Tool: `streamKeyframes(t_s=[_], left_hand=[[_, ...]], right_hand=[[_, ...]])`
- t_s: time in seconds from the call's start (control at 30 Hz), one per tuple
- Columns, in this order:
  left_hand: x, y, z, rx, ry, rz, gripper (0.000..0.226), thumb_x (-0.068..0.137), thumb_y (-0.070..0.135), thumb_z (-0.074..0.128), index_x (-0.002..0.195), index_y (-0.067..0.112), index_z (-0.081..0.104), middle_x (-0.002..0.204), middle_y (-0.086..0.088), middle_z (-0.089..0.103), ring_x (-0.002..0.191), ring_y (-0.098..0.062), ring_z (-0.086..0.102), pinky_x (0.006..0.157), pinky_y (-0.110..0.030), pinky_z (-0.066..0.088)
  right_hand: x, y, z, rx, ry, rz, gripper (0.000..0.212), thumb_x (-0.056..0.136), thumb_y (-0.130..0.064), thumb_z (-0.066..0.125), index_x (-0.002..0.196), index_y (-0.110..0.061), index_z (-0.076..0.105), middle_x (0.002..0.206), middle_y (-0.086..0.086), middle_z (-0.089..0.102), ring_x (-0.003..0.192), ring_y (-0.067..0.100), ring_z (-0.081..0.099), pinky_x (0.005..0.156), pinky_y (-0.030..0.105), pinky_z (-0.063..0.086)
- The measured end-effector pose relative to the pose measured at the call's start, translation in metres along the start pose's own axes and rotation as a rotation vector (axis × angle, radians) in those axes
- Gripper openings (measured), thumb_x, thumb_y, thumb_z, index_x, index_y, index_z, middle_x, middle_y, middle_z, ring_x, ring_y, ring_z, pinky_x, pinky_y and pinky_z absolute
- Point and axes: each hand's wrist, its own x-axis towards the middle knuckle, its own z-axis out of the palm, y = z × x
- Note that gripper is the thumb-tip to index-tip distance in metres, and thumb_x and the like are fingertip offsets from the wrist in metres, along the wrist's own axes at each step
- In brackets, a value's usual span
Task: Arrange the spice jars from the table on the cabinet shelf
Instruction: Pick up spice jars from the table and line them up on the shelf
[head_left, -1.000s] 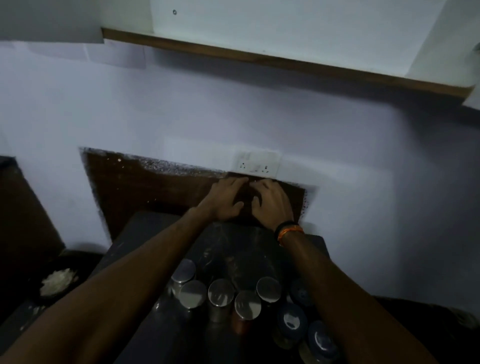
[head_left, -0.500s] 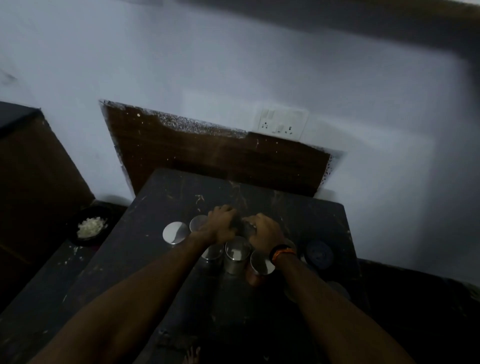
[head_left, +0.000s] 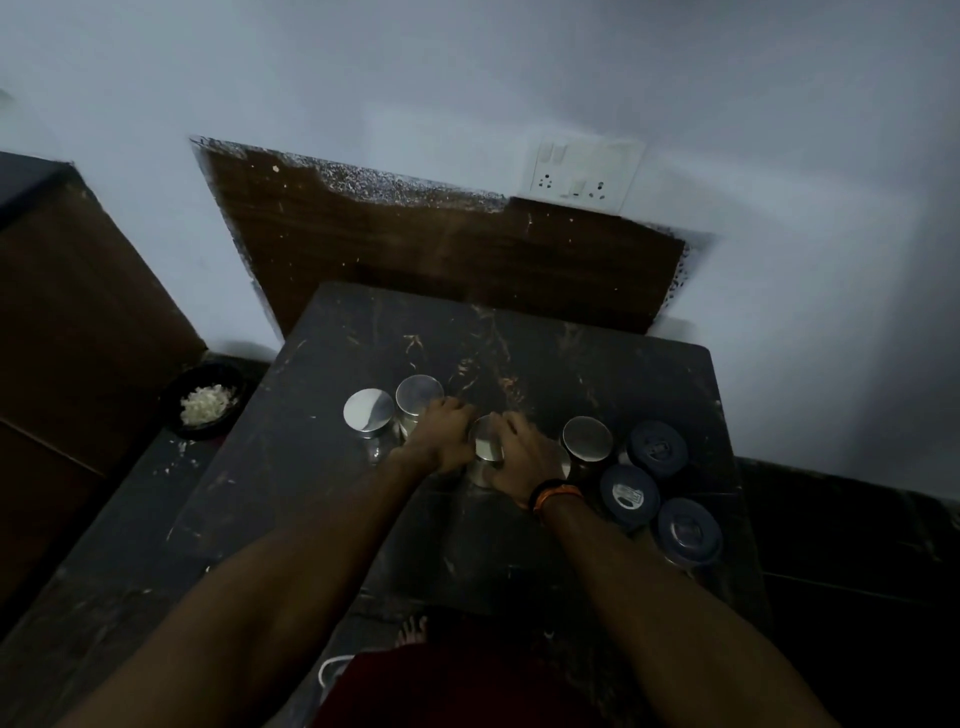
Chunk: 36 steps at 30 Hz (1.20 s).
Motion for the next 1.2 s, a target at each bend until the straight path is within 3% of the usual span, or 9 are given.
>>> streamKeyframes(t_s=[0.3,0.47,0.6,0.77,0.9,0.97,1.03,1.1,1.2], left_hand=[[-0.006,0.000,0.007,-0.047,0.034,0.016,0.029,0.085,0.033,0.062,0.107,0.014,0.063,0.108,-0.009,0.067,0.103,-0.026,0.060,0.097,-0.039,0.043],[-0.003,-0.001,0.009,-0.086,0.068,0.026,0.019,0.087,0.028,0.061,0.099,0.014,0.065,0.095,-0.007,0.069,0.089,-0.023,0.065,0.080,-0.029,0.043],[0.000,-0.005,0.006,-0.178,0.071,0.000,0.021,0.084,0.025,0.057,0.096,0.010,0.065,0.093,-0.008,0.071,0.085,-0.026,0.065,0.080,-0.037,0.051],[0.011,-0.010,-0.010,-0.584,0.219,-0.139,0.030,0.099,0.013,0.049,0.129,0.014,0.056,0.114,0.007,0.061,0.102,-0.006,0.058,0.084,-0.021,0.047],[0.019,-0.008,-0.030,-0.883,0.312,-0.235,0.027,0.103,0.015,0.047,0.127,0.020,0.057,0.123,0.003,0.060,0.100,0.000,0.058,0.076,-0.018,0.046],[0.021,-0.003,-0.037,-1.015,0.326,-0.269,0.025,0.104,0.017,0.044,0.124,0.020,0.059,0.125,-0.002,0.062,0.105,-0.007,0.060,0.077,-0.019,0.046],[0.022,0.004,-0.043,-1.243,0.272,-0.319,0.025,0.105,0.023,0.043,0.118,0.015,0.062,0.123,-0.011,0.065,0.113,-0.028,0.063,0.086,-0.035,0.055],[0.024,0.013,-0.049,-1.512,0.128,-0.399,0.037,0.104,0.040,0.042,0.122,0.014,0.062,0.123,-0.017,0.067,0.115,-0.035,0.064,0.100,-0.050,0.053],[0.027,0.020,-0.061,-1.814,-0.126,-0.398,0.056,0.098,0.060,0.042,0.129,0.017,0.059,0.128,-0.023,0.064,0.118,-0.039,0.063,0.101,-0.054,0.051]], right_hand=[[0.014,-0.005,0.010,0.040,-0.059,0.092,0.103,0.077,-0.045,0.076,0.157,-0.013,0.019,0.151,0.011,0.035,0.138,0.029,0.037,0.114,0.042,0.033],[0.025,-0.008,0.009,0.025,-0.074,0.121,0.095,0.077,-0.045,0.076,0.152,-0.018,0.026,0.145,0.010,0.042,0.133,0.029,0.044,0.110,0.044,0.037],[0.031,-0.006,0.002,0.114,-0.057,0.128,0.092,0.076,-0.048,0.075,0.150,-0.021,0.029,0.147,0.009,0.040,0.135,0.028,0.042,0.110,0.042,0.039],[0.047,-0.004,-0.041,0.249,-0.016,0.109,0.093,0.076,-0.034,0.080,0.153,-0.026,0.029,0.149,0.004,0.038,0.136,0.024,0.041,0.108,0.039,0.041],[0.053,0.000,-0.093,0.362,0.028,0.053,0.091,0.076,-0.023,0.081,0.152,-0.030,0.032,0.148,0.003,0.039,0.134,0.022,0.043,0.106,0.038,0.043],[0.053,0.001,-0.119,0.465,0.057,0.032,0.094,0.073,-0.020,0.085,0.151,-0.031,0.034,0.150,0.002,0.040,0.136,0.022,0.041,0.103,0.036,0.043],[0.051,0.000,-0.141,0.614,0.064,0.008,0.097,0.070,-0.018,0.088,0.150,-0.031,0.035,0.149,0.003,0.043,0.135,0.023,0.044,0.104,0.039,0.044],[0.048,-0.001,-0.158,0.779,0.051,-0.035,0.098,0.069,-0.012,0.089,0.150,-0.028,0.035,0.144,0.006,0.047,0.132,0.026,0.048,0.107,0.048,0.046],[0.049,-0.001,-0.176,0.920,0.010,-0.121,0.101,0.065,-0.010,0.089,0.149,-0.026,0.036,0.141,0.005,0.051,0.129,0.023,0.052,0.105,0.050,0.049]])
